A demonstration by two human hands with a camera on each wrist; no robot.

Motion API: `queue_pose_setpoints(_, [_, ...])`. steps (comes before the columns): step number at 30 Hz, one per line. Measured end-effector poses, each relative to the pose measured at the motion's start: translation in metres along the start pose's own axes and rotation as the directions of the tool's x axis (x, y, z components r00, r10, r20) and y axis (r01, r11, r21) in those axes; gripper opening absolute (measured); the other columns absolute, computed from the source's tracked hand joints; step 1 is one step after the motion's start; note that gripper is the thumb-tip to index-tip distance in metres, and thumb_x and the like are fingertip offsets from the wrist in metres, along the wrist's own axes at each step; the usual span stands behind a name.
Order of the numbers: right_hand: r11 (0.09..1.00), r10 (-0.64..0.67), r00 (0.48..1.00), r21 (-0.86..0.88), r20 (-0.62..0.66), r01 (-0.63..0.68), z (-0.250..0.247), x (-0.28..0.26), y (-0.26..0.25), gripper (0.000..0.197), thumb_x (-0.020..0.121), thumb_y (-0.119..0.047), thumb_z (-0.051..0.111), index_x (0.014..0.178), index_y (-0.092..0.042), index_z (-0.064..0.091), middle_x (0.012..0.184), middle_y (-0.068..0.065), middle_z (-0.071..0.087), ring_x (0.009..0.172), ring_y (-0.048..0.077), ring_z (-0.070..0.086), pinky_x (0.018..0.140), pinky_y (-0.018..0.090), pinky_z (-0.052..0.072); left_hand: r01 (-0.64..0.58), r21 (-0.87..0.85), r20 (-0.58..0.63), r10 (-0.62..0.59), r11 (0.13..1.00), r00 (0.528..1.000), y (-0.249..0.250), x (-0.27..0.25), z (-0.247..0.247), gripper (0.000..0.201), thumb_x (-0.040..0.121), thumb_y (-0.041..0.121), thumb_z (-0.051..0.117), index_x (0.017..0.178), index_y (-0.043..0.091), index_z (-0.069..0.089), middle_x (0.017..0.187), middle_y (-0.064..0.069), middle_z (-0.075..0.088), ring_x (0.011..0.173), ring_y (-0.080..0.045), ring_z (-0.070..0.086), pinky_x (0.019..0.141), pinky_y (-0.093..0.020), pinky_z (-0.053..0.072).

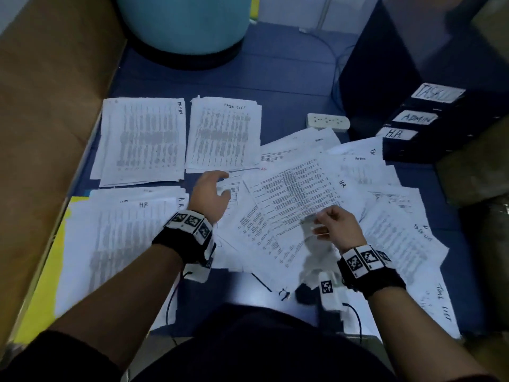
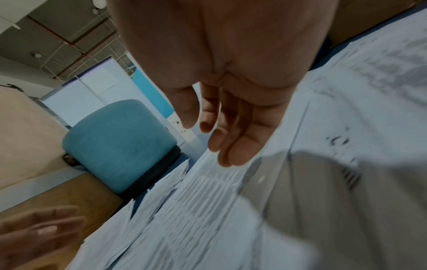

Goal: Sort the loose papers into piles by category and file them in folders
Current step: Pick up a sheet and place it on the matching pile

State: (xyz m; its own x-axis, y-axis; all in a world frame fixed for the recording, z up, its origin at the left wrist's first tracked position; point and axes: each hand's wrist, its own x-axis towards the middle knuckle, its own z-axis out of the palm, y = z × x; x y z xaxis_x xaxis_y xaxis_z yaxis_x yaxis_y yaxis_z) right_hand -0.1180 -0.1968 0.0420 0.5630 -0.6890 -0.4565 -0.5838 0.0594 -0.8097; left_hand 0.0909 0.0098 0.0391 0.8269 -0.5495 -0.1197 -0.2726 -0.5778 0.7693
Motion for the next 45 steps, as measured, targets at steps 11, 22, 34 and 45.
queue_pose_setpoints(11, [0.911,0.113,0.978,-0.375,-0.175,-0.173,-0.065,0.080,0.010,0.049,0.089,-0.027,0.068,0.131,-0.007,0.051,0.135,0.013,0.053,0.117,0.030,0.054,0.090,0.033,0.043,0.022,0.206,0.260,-0.077,0.978,0.963,0.045,0.035,0.121,0.055,0.082,0.015,0.068,0.134,0.014,0.051,0.152,-0.013,0.030,0.142,-0.025,0.024,0.115,-0.031,0.019])
queue_pose_setpoints(22, [0.950,0.076,0.965,-0.277,-0.251,-0.147,-0.070,0.111,0.018,0.031,0.091,-0.008,0.063,0.120,-0.008,0.052,0.106,0.010,0.055,0.086,0.022,0.051,0.071,0.025,0.037,0.111,0.185,0.194,-0.147,0.976,0.970,0.032,0.033,0.127,0.054,0.079,0.014,0.070,0.129,0.020,0.054,0.152,-0.010,0.028,0.141,-0.024,0.026,0.114,-0.033,0.022])
queue_pose_setpoints(34, [0.977,-0.196,0.974,0.060,-0.114,0.204,-0.119,0.074,-0.021,0.026,0.089,-0.003,0.057,0.072,-0.021,0.056,0.066,0.003,0.055,0.062,0.018,0.049,0.061,0.034,0.045,0.027,-0.096,0.251,-0.002,0.995,0.968,0.060,0.045,0.088,0.055,0.085,0.009,0.067,0.135,0.011,0.045,0.124,-0.002,0.057,0.110,-0.016,0.055,0.095,-0.031,0.045])
queue_pose_setpoints(45, [0.989,-0.125,0.966,-0.043,0.226,0.138,-0.015,0.052,-0.029,0.028,0.091,-0.023,0.062,0.117,-0.013,0.058,0.085,0.001,0.069,0.072,0.016,0.066,0.067,0.037,0.051,0.143,-0.169,-0.085,-0.159,0.975,0.984,0.034,0.025,0.029,0.025,0.088,0.002,0.057,0.071,0.017,0.046,0.062,0.003,0.051,0.055,-0.009,0.046,0.055,-0.017,0.040])
